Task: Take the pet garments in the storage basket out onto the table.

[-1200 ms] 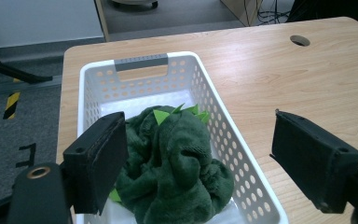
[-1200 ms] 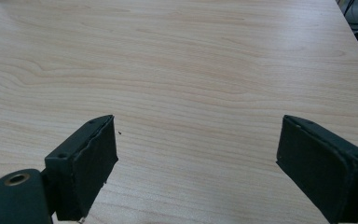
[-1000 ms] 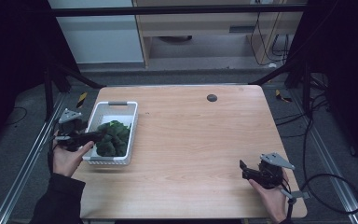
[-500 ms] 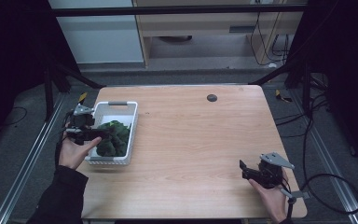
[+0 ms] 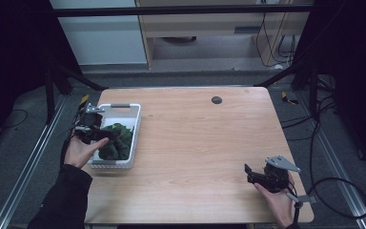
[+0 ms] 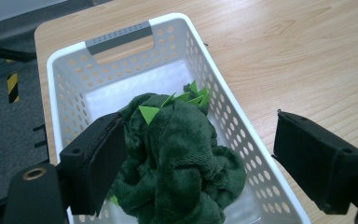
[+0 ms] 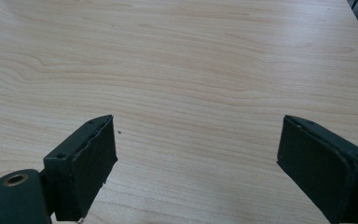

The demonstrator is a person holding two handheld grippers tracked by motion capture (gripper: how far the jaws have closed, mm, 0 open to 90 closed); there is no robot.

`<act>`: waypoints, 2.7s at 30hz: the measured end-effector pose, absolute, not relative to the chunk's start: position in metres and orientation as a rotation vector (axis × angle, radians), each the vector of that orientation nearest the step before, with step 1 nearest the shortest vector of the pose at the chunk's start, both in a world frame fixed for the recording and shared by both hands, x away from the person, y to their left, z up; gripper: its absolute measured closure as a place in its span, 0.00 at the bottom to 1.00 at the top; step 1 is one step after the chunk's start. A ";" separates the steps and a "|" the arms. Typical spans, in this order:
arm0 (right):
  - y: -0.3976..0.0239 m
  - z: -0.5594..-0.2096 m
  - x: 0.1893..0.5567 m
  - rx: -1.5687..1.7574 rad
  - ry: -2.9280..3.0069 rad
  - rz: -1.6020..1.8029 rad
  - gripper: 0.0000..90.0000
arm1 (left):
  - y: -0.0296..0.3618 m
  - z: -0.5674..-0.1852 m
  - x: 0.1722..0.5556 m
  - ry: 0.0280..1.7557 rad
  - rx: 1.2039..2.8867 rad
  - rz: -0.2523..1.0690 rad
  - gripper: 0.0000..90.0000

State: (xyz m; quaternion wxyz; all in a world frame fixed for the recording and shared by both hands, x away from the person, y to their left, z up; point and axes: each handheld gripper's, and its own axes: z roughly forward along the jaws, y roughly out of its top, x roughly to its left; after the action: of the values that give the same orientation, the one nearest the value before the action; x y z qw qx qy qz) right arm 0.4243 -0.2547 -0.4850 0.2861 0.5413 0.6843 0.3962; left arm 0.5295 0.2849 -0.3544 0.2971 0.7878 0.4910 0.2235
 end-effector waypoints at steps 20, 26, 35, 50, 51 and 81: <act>-0.255 -0.486 0.425 1.462 1.842 1.057 0.13 | 0.289 -0.373 0.556 1.404 2.150 0.527 0.22; -0.255 -0.487 0.426 1.456 1.850 1.049 0.13 | 0.285 -0.377 0.559 1.408 2.179 0.512 0.23; -0.255 -0.487 0.427 1.457 1.857 1.045 0.12 | 0.284 -0.387 0.565 1.429 2.205 0.482 0.27; -0.253 -0.489 0.427 1.462 1.876 1.035 0.12 | 0.284 -0.406 0.571 1.474 2.279 0.414 0.37; -0.253 -0.489 0.427 1.462 1.876 1.035 0.12 | 0.284 -0.406 0.571 1.474 2.279 0.414 0.38; -0.253 -0.491 0.428 1.464 1.900 1.021 0.11 | 0.294 -0.394 0.558 1.480 2.257 0.438 0.86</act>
State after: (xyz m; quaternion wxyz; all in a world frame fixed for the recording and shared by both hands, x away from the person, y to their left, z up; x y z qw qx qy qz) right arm 0.4283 -0.2528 -0.4906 0.2640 0.5416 0.7030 0.3778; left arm 0.5576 0.2942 -0.3941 0.2023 0.8084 0.5300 0.1568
